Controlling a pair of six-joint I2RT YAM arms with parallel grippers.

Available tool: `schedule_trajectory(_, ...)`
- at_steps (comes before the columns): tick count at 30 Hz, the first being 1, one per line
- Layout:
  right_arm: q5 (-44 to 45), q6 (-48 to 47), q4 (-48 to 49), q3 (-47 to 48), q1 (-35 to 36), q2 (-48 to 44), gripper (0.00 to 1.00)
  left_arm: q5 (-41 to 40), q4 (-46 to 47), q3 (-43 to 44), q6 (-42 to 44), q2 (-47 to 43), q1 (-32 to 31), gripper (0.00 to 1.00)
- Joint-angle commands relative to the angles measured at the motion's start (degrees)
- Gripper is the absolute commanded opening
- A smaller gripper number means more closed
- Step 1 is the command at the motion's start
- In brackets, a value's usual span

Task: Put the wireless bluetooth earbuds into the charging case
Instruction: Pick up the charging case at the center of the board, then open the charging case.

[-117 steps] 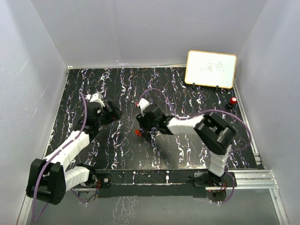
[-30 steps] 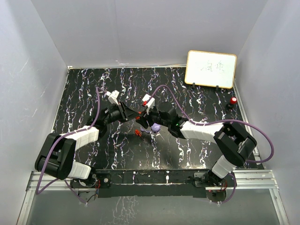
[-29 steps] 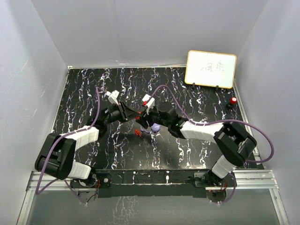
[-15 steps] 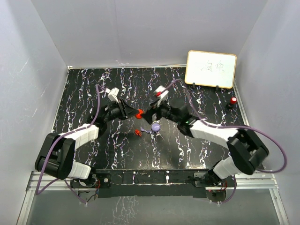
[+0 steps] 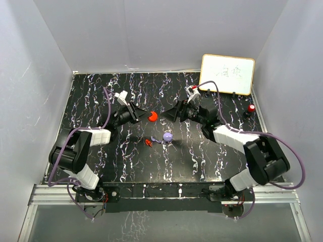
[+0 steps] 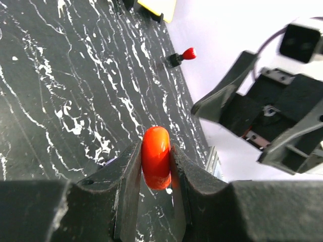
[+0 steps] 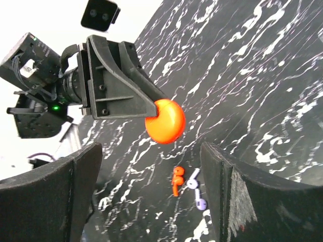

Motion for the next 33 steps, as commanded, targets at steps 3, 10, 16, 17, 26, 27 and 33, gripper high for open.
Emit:
schedule_trajectory(3, -4.12, 16.45, 12.36, -0.05, -0.01, 5.31, 0.75, 1.29, 10.66, 3.2, -6.52, 0.24, 0.12, 0.0)
schedule_trajectory(10, -5.83, 24.46, 22.47, -1.26, -0.09, 10.52, 0.71, -1.54, 14.66, 2.07, -9.55, -0.2, 0.1, 0.0)
schedule_trajectory(16, -6.72, 29.02, 28.29, -0.98, -0.07, 14.91, 0.62, -1.82, 18.78, 0.51, -12.32, 0.65, 0.06, 0.0)
schedule_trajectory(17, -6.76, 29.58, 29.37, -1.07, -0.05, 15.43, 0.61, -1.8, 18.99, 0.35, -12.53, 0.6, 0.07, 0.0)
schedule_trajectory(26, -8.12, 35.21, 38.73, -0.96, -0.07, 20.26, 0.55, -2.38, 20.83, -1.02, -13.88, 0.91, -1.61, 0.0)
schedule_trajectory(27, -8.22, 35.4, 38.99, -0.8, -0.08, 20.46, 0.54, -2.47, 20.95, -1.21, -13.89, 0.98, -1.81, 0.0)
schedule_trajectory(33, -8.29, 36.65, 41.0, -0.49, -0.06, 21.49, 0.46, -3.18, 21.1, -2.26, -14.04, 0.82, -3.17, 0.0)
